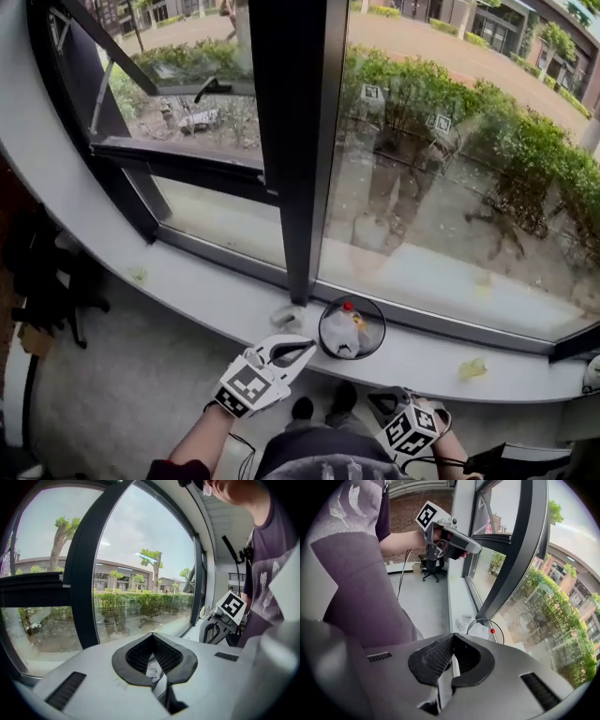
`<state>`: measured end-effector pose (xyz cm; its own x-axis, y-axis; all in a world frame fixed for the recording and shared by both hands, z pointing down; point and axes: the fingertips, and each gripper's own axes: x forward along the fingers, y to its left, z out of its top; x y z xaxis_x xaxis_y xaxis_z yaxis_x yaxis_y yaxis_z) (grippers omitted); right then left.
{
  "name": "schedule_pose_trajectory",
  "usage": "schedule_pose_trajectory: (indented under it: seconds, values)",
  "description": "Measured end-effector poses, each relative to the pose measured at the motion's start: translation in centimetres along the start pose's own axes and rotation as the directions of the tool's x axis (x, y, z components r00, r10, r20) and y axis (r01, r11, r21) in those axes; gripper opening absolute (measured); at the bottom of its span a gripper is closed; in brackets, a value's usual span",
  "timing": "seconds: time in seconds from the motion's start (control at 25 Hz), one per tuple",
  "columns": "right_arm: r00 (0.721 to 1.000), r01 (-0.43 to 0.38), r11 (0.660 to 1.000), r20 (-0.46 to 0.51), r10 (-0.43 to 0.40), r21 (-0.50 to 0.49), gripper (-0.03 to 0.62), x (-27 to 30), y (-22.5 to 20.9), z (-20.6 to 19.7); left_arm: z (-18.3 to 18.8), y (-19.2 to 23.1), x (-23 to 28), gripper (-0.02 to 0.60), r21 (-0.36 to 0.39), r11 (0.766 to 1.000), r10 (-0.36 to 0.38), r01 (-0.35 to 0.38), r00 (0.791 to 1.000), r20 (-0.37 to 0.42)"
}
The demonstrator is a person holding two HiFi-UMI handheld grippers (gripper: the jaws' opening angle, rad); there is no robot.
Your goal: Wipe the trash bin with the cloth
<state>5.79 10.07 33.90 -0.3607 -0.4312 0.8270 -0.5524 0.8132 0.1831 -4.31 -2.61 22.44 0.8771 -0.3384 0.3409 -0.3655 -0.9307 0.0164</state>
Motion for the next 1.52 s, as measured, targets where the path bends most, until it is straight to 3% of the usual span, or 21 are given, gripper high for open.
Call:
schedule_pose_trajectory:
  seconds: [0.16, 0.24, 0.32, 0.4, 0.44, 0.48, 0.52, 0.68, 0.8, 0.92, 1.12, 1.2, 1.28, 1.36, 1.4, 1.44, 1.52]
  values:
    - [0.997, -0.073, 0.997, -0.013, 0.073, 0.022, -0.008, -0.1, 0.3, -2.7, -5.0, -0.9, 1.4, -0.011, -0.1, 0.995, 0.008, -0.022, 0.99, -0.138]
    - [0.993, -0.108, 0.994, -0.048, 0.109, 0.036, -0.008, 1.2, -0.8, -4.6, -8.3, -0.1, 3.4, -0.011, -0.084, 0.996, 0.017, -0.036, 0.976, -0.217]
    - [0.981, -0.159, 0.987, -0.112, 0.161, 0.027, 0.146, 3.2, -1.8, -6.2, -11.8, 1.4, 5.5, -0.011, -0.03, 0.998, 0.041, -0.053, 0.952, -0.302]
    - [0.97, -0.185, 0.982, -0.17, 0.177, -0.032, 0.18, 5.2, -2.4, -7.4, -15.7, 2.5, 7.1, -0.012, 0.013, 0.998, 0.062, -0.062, 0.918, -0.393]
    - [0.966, -0.192, 0.979, -0.19, 0.176, -0.073, 0.184, 6.1, -2.6, -7.8, -17.8, 2.8, 7.7, 0.037, 0.021, 0.998, 0.061, -0.058, 0.896, -0.439]
    - [0.963, -0.199, 0.973, -0.204, 0.173, -0.113, 0.184, 6.9, -2.6, -8.2, -19.9, 2.9, 8.3, 0.172, 0.025, 0.999, 0.054, -0.049, 0.874, -0.482]
    - [0.962, -0.207, 0.967, -0.213, 0.173, -0.149, 0.184, 7.7, -2.5, -8.4, -21.7, 3.0, 8.9, 0.252, 0.029, 0.999, 0.047, -0.037, 0.854, -0.518]
    - [0.933, -0.294, 0.928, -0.278, 0.227, -0.228, 0.184, 10.9, -1.6, -9.7, -28.4, 3.9, 11.1, 0.361, 0.054, 0.998, 0.024, 0.014, 0.772, -0.635]
    - [0.931, -0.285, 0.898, -0.319, 0.177, -0.336, 0.184, 13.2, -1.9, -10.5, -33.5, 5.3, 12.6, 0.4, 0.059, 0.998, 0.015, 0.039, 0.695, -0.719]
    - [0.935, -0.28, 0.854, -0.328, 0.138, -0.438, 0.184, 14.8, -2.3, -10.4, -38.1, 7.3, 14.1, 0.4, 0.06, 0.997, 0.017, 0.048, 0.627, -0.779]
    - [0.896, -0.348, 0.788, -0.428, 0.12, -0.508, 0.184, 16.7, -2.3, -12.8, -44.3, 8.2, 17.3, 0.4, 0.04, 0.998, 0.001, 0.057, 0.567, -0.824]
    - [0.88, -0.375, 0.777, -0.458, 0.127, -0.505, 0.184, 17.4, -1.9, -13.6, -46.2, 8.1, 18.5, 0.4, 0.029, 0.998, -0.008, 0.054, 0.575, -0.818]
    - [0.87, -0.385, 0.779, -0.476, 0.128, -0.494, 0.183, 18.1, -1.4, -14.3, -47.5, 8.5, 19.5, 0.4, 0.01, 1.0, -0.002, 0.017, 0.615, -0.789]
    - [0.884, -0.343, 0.799, -0.458, 0.096, -0.494, 0.179, 18.7, -1.8, -14.2, -48.4, 9.3, 20.4, 0.399, -0.02, 0.999, 0.015, -0.046, 0.656, -0.755]
    - [0.895, -0.312, 0.813, -0.439, 0.078, -0.492, 0.122, 19.0, -2.2, -13.8, -48.8, 9.6, 20.7, 0.399, -0.045, 0.996, 0.017, -0.075, 0.675, -0.738]
    - [0.901, -0.293, 0.826, -0.427, 0.071, -0.482, 0.021, 19.1, -2.4, -13.4, -49.3, 9.7, 20.9, 0.399, -0.072, 0.993, 0.016, -0.098, 0.69, -0.724]
    - [0.893, -0.302, 0.848, -0.44, 0.093, -0.436, 0.021, 19.2, -2.2, -13.1, -50.6, 9.4, 20.9, 0.358, -0.107, 0.986, 0.012, -0.126, 0.699, -0.715]
